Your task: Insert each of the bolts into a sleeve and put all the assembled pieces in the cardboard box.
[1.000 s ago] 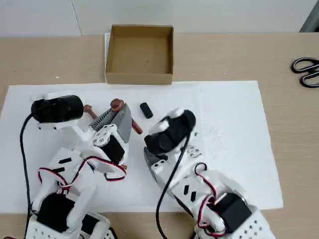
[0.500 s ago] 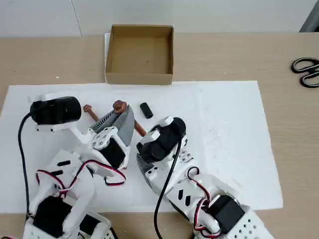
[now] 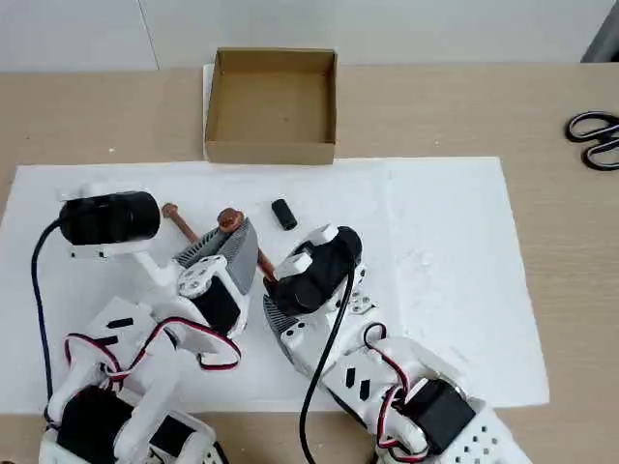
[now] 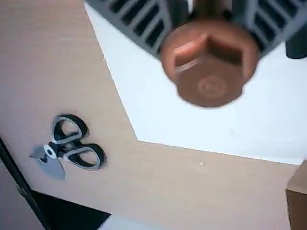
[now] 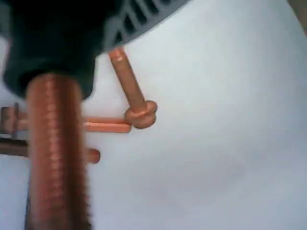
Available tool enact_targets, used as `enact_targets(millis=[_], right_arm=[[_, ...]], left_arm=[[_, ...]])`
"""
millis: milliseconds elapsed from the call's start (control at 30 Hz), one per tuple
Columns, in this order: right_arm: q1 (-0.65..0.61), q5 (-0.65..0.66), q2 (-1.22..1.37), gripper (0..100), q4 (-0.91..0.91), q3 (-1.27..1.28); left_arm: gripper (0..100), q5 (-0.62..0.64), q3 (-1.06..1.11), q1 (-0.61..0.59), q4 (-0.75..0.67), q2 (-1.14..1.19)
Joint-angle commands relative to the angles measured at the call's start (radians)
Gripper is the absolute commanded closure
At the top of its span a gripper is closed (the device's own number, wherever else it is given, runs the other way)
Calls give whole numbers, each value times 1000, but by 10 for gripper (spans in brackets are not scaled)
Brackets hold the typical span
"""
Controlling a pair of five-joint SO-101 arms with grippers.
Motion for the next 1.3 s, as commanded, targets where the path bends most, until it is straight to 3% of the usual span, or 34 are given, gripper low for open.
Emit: enact_targets(millis=[0, 467, 1067, 1267], right_arm=[[-7, 9, -16, 993, -25, -8], [-7, 12, -203, 994, 99, -5], [-7, 61, -206, 994, 41, 32], [-1, 61, -205, 994, 24, 32]], left_arm=[[994, 6, -45, 25, 0, -14], [994, 6, -45, 28, -5, -11], [994, 6, -42, 32, 2, -11], [994, 6, -16, 87, 25, -14]])
